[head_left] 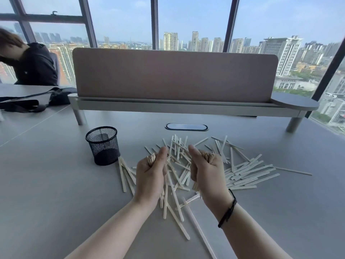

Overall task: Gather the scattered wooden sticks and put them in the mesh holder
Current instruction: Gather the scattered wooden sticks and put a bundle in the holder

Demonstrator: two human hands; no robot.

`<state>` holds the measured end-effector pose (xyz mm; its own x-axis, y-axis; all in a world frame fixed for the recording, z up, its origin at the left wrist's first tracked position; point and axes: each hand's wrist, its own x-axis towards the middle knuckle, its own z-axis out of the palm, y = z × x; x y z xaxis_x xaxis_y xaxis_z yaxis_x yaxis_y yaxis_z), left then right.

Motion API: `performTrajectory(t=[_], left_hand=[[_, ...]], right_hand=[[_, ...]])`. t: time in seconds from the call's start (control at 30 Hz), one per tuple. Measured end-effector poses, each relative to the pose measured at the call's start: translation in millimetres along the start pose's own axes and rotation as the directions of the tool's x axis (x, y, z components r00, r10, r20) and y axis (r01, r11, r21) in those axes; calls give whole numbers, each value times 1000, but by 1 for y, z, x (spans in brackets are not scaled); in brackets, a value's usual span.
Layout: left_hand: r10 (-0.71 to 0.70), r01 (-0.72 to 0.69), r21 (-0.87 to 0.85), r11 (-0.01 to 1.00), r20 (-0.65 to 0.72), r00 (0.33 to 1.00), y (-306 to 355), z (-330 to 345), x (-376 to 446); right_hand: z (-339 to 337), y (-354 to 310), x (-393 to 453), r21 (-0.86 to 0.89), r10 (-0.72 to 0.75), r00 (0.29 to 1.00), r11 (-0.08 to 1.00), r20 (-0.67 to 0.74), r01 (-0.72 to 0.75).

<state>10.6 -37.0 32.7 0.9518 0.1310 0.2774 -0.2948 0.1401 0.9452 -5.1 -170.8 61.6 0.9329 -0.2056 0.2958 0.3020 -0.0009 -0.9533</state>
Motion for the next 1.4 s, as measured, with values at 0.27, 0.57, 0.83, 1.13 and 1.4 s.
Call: performTrajectory(t=[0.27,0.57,0.83,1.13,1.4], left_hand=[[-166,169,-33,985,72,983,2,-4,4],[-207,216,-71,974,112,972,9,-19,25],[-199,175,-242,954,-80,977,50,-62,83],[-66,28,-103,994,-387,920,92,-142,183],[-105,232,378,896,-328,939,39,-170,184]], right_hand=[[12,11,6,-22,68,995,998,66,-67],[46,17,17,-79,133,986,989,100,-126],[143,-21,67,152,183,959,964,217,-218],[254,-44,134,222,126,952,956,278,-192],[273,11,140,-77,211,948,977,237,-198]])
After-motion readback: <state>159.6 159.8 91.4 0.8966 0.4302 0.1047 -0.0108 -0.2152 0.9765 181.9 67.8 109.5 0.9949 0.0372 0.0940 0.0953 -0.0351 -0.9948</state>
